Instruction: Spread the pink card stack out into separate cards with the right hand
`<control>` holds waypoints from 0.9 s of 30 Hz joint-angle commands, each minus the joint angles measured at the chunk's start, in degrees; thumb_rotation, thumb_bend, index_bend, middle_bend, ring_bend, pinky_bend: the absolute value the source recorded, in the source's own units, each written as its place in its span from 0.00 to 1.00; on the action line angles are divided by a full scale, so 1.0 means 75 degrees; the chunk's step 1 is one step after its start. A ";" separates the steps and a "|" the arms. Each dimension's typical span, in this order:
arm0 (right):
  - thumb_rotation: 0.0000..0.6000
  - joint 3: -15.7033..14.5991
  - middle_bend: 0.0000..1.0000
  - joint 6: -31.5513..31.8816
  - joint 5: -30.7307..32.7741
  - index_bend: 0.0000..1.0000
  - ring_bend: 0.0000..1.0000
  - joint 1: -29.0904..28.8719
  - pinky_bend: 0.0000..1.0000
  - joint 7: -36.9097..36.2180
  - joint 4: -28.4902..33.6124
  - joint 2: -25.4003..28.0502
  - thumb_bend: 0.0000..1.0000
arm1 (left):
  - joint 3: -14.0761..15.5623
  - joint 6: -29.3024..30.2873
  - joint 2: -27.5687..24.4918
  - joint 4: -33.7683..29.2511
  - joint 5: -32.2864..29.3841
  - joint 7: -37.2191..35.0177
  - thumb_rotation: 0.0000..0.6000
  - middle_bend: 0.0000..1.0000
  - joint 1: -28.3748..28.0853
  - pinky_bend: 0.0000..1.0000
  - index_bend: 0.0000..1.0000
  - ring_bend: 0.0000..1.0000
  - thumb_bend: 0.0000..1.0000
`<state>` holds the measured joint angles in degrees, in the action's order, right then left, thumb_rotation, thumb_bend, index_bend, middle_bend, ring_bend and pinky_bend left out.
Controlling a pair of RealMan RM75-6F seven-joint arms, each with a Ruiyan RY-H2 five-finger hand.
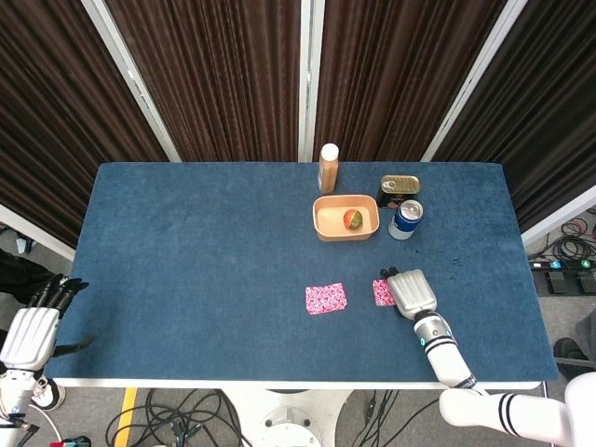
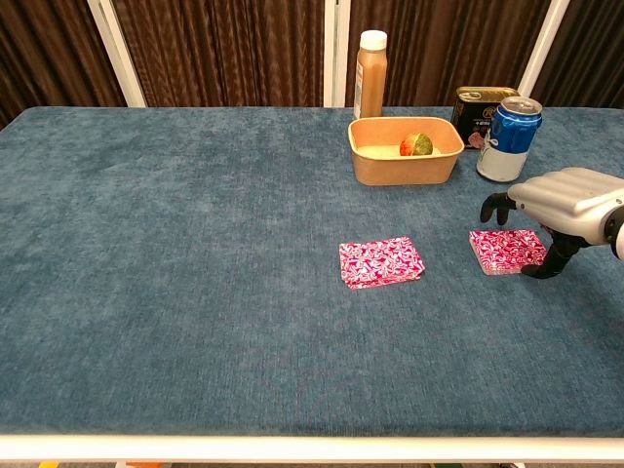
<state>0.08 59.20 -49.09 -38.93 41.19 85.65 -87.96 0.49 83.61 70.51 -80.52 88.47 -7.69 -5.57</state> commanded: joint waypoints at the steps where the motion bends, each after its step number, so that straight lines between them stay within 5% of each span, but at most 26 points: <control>1: 1.00 0.0011 0.25 -0.0032 0.0052 0.23 0.74 0.0000 0.84 0.0055 -0.0017 -0.0027 0.19 | 0.0071 0.0100 0.0070 0.0106 0.0050 -0.0038 1.00 0.15 0.0091 0.18 0.18 0.02 0.01; 27: 1.00 0.0124 0.30 -0.0002 0.0111 0.30 0.75 0.0092 0.84 0.0248 -0.0132 -0.0189 0.21 | 0.0035 0.0041 0.0078 0.0159 0.0030 -0.0064 1.00 0.15 0.0056 0.18 0.18 0.02 0.01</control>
<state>1.00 59.19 -48.27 -38.24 43.04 84.67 -89.36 0.75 83.92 71.09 -79.34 88.70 -8.16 -5.15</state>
